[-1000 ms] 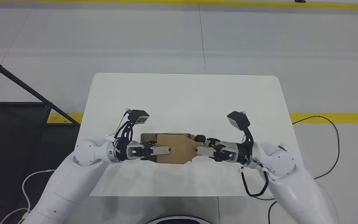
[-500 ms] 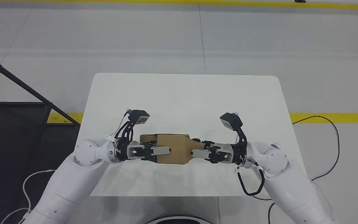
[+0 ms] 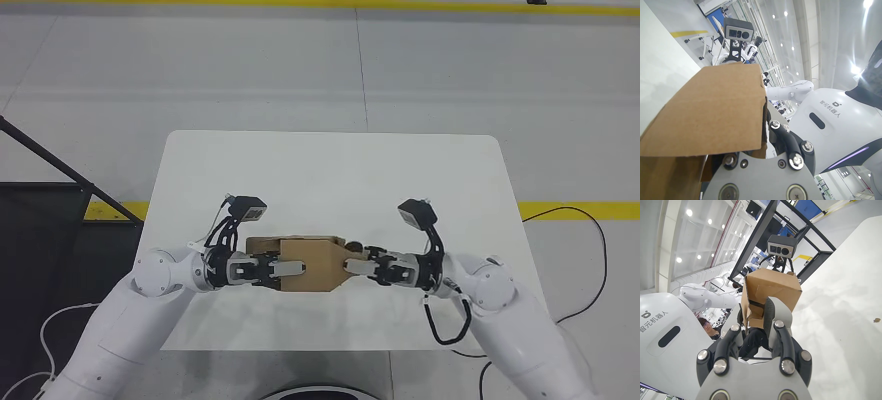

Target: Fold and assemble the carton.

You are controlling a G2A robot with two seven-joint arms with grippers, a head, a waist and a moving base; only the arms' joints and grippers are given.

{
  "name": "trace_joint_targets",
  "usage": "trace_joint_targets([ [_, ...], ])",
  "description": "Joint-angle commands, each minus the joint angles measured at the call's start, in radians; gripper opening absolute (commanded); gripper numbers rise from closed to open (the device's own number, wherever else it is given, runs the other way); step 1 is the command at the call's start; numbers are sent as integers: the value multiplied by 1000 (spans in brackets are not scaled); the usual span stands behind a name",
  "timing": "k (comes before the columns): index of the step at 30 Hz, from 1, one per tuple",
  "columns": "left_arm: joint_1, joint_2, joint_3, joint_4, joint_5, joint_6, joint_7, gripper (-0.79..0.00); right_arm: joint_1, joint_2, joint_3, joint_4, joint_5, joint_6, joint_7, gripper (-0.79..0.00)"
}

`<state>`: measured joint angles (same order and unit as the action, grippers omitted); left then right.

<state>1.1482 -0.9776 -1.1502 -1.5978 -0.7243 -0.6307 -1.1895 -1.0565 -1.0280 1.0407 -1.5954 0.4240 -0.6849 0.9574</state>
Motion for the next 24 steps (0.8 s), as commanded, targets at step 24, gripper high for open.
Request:
trace_joint_targets([
  [24,2,0,-7,-3,0,-1,1,-785,24,-18,-28,27,-33,26,8,-489],
])
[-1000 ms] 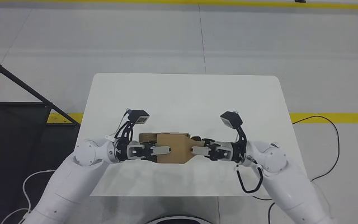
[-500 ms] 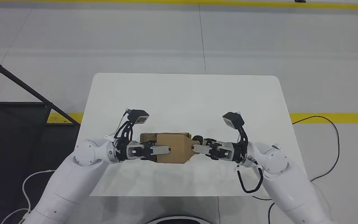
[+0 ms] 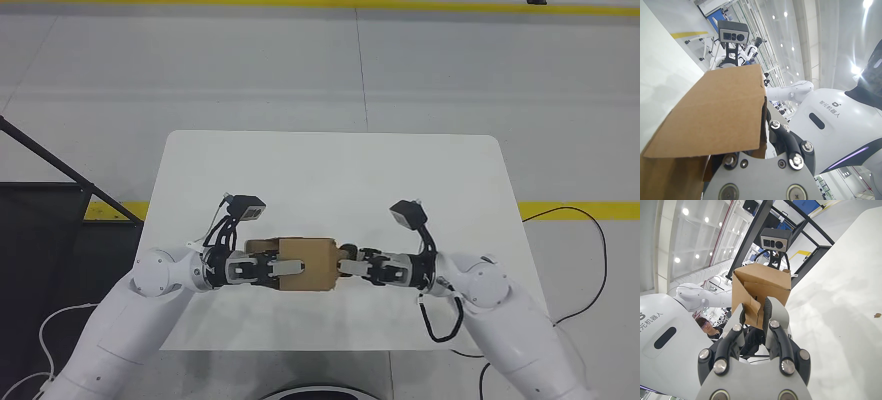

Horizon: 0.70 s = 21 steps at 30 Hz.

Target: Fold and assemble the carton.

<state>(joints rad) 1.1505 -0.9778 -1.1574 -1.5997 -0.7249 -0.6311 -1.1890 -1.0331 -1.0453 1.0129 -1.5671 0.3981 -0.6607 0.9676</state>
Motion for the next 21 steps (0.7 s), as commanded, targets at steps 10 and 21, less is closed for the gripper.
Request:
trace_joint_targets([
  [10,0,0,2,2,0,2,-2,-785,-2,-2,7,-33,-99,-1,-31,-483],
  [21,-4,-3,12,9,5,7,-7,-785,-5,-5,7,-57,-142,-14,-47,-508],
])
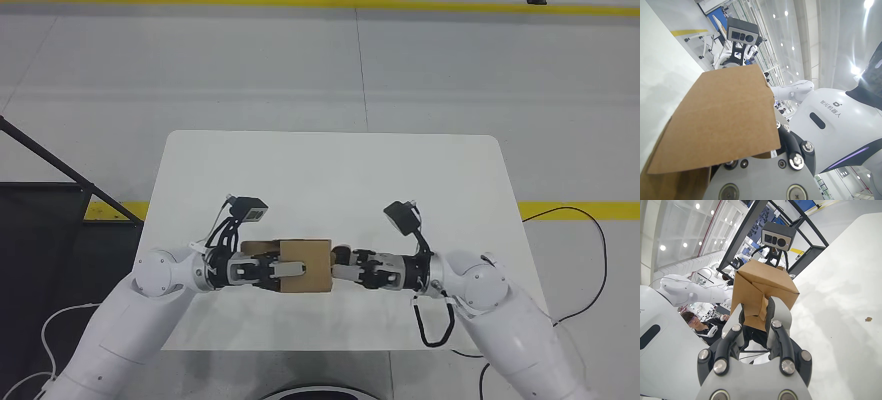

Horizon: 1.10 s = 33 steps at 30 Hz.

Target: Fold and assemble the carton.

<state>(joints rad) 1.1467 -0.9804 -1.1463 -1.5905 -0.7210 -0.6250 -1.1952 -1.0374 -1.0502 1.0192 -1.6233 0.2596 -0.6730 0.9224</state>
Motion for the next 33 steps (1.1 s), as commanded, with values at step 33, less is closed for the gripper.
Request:
trace_joint_targets([
  [33,4,-1,-7,-6,-2,1,-1,-785,-68,17,76,-60,-82,26,-36,-570],
])
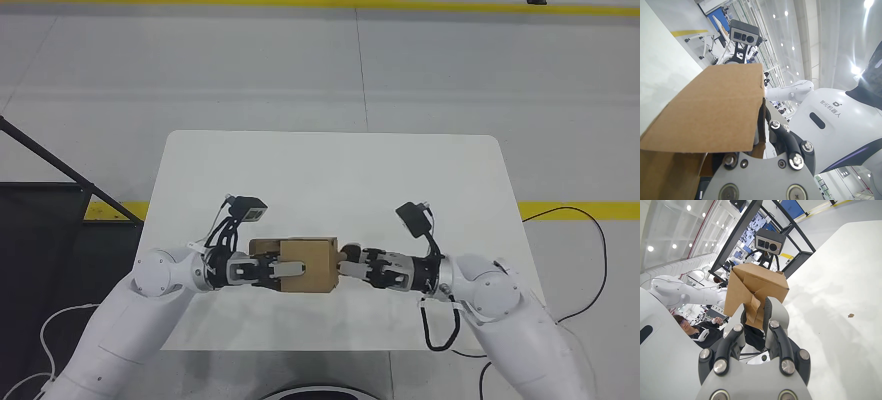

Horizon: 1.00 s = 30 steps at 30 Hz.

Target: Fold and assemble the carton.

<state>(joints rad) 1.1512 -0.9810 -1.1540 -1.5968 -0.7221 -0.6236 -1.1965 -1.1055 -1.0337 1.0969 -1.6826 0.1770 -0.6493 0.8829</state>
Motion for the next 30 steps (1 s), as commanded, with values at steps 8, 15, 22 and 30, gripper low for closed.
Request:
trace_joint_targets([
  [8,-3,-1,3,3,0,-1,1,-785,13,-2,-16,12,7,14,16,-616],
  [15,-3,-2,1,5,-1,-1,1,-785,21,-4,-25,18,8,23,20,-613],
  [22,-3,-2,2,5,0,2,-2,-785,37,-8,-41,16,7,25,30,-603],
  [30,-4,-3,5,9,-3,4,-4,-785,66,-16,-70,27,6,25,36,-594],
])
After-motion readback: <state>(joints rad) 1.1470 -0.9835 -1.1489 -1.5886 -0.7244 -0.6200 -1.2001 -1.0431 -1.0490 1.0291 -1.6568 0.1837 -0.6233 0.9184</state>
